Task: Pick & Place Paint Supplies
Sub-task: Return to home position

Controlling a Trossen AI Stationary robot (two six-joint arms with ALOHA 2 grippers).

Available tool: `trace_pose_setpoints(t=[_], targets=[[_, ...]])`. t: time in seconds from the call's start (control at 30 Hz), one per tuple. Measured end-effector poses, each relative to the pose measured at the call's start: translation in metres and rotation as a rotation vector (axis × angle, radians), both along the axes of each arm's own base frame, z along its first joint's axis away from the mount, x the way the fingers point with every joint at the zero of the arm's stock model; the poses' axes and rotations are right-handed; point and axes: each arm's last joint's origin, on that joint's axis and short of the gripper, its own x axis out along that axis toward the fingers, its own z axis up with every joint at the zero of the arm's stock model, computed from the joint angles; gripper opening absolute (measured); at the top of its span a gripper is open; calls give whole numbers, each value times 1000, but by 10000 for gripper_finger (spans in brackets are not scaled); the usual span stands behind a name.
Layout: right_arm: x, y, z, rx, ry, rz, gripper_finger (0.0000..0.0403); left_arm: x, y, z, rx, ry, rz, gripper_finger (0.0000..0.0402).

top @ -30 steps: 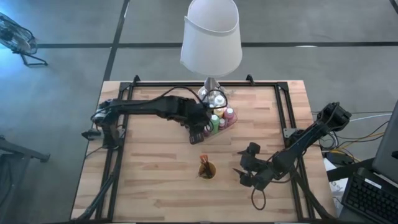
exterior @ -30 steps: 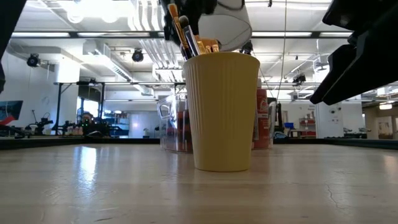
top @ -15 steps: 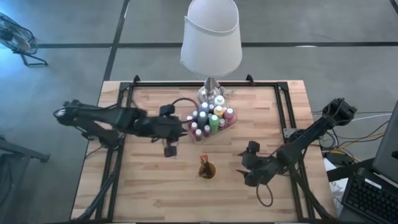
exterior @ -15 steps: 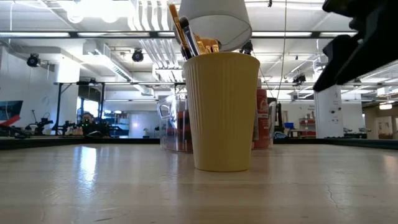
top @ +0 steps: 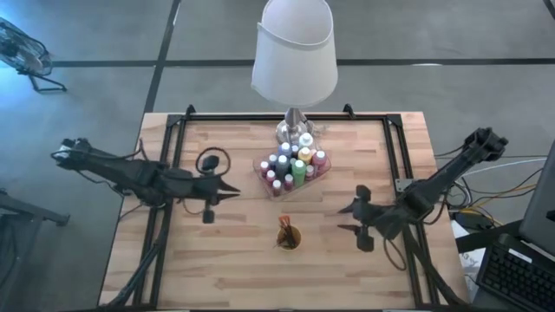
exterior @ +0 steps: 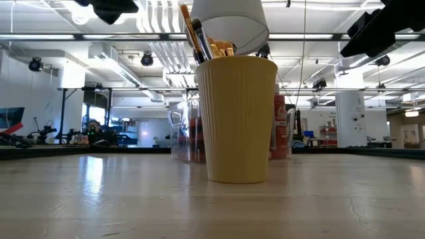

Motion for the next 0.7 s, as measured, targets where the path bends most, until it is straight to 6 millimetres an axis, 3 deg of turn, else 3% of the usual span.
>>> trace_pose_setpoints(t=[0.23,0.47,0.7], targets=[[-17,-13,1,-58,20,35,122,-27,8,-35,126,-118,-60,48],[-38,-30,-11,-65,-15,24,32,-41,12,-67,177,-215,-76,48],[-51,-41,-13,-98,-156,91,9,-47,13,-88,185,-233,-87,48]])
